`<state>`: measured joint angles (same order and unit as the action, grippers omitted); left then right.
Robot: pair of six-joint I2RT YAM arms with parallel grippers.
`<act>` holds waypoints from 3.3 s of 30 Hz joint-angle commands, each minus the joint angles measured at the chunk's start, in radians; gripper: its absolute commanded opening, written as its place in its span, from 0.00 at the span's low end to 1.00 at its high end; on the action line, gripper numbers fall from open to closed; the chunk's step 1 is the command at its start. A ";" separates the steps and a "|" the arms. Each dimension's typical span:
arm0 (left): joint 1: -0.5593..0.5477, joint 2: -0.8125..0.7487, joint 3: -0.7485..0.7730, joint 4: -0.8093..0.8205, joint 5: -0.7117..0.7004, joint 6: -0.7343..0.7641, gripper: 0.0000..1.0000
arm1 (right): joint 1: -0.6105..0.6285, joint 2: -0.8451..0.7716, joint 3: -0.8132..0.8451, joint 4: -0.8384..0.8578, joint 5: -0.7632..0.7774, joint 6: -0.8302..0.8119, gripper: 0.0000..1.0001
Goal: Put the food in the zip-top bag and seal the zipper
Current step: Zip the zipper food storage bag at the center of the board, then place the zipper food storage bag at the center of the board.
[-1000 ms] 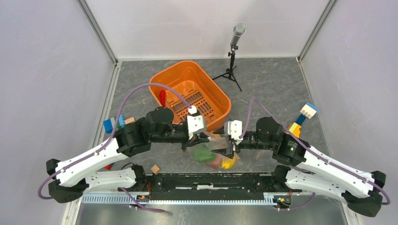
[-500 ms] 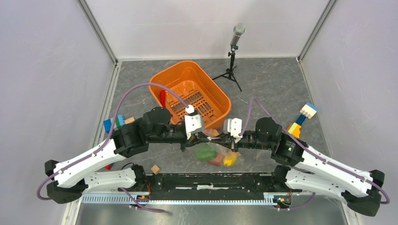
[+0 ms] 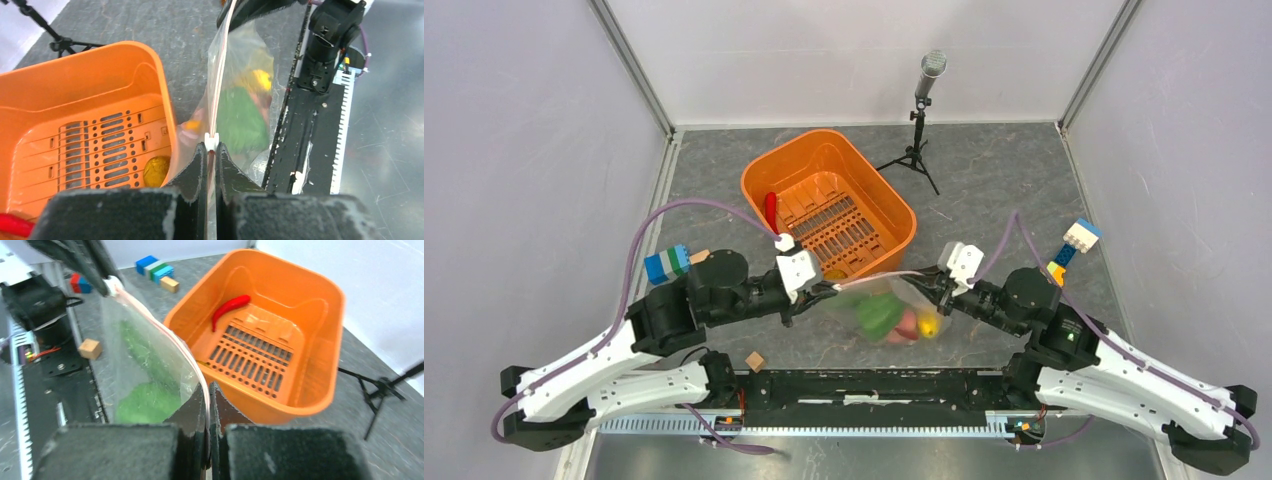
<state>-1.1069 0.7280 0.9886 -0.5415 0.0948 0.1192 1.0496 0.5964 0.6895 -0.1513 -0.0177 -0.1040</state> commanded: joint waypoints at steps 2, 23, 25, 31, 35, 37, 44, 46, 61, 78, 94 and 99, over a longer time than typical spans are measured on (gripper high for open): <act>0.003 -0.074 -0.010 -0.111 -0.162 0.002 0.02 | -0.016 -0.063 0.011 -0.064 0.362 0.001 0.00; 0.004 -0.071 -0.018 -0.038 -0.254 -0.044 1.00 | -0.016 -0.107 0.036 -0.073 0.652 0.034 0.00; 0.004 -0.075 -0.022 -0.031 -0.272 -0.054 1.00 | -0.016 -0.097 0.054 -0.065 0.672 0.010 0.00; 0.003 -0.095 -0.042 -0.018 -0.298 -0.089 1.00 | -0.016 -0.079 0.102 -0.022 0.820 -0.060 0.00; 0.003 -0.103 -0.052 0.000 -0.326 -0.101 1.00 | -0.015 -0.045 0.163 0.047 0.918 -0.193 0.00; 0.003 -0.106 -0.059 0.017 -0.327 -0.103 1.00 | -0.016 -0.009 0.200 0.052 0.957 -0.247 0.00; 0.003 -0.100 -0.072 0.034 -0.347 -0.108 1.00 | -0.016 0.019 0.211 -0.091 0.746 -0.149 0.00; 0.003 -0.104 -0.078 0.034 -0.353 -0.138 1.00 | -0.016 -0.008 0.138 -0.135 0.561 -0.090 0.00; 0.003 -0.114 -0.096 0.031 -0.372 -0.133 1.00 | -0.015 -0.156 -0.197 -0.087 0.034 0.102 0.15; 0.003 -0.104 -0.093 0.028 -0.380 -0.134 1.00 | -0.016 -0.118 -0.141 -0.074 -0.124 0.101 0.61; 0.003 -0.097 -0.089 0.036 -0.429 -0.150 1.00 | -0.016 -0.225 -0.078 -0.024 0.071 0.153 0.83; 0.007 -0.098 -0.101 0.055 -0.570 -0.175 1.00 | -0.016 -0.194 -0.032 -0.026 0.581 0.164 0.88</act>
<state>-1.1065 0.6357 0.8925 -0.5465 -0.3416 -0.0044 1.0340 0.3798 0.5835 -0.2325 0.1043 0.0383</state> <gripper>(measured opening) 0.994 0.868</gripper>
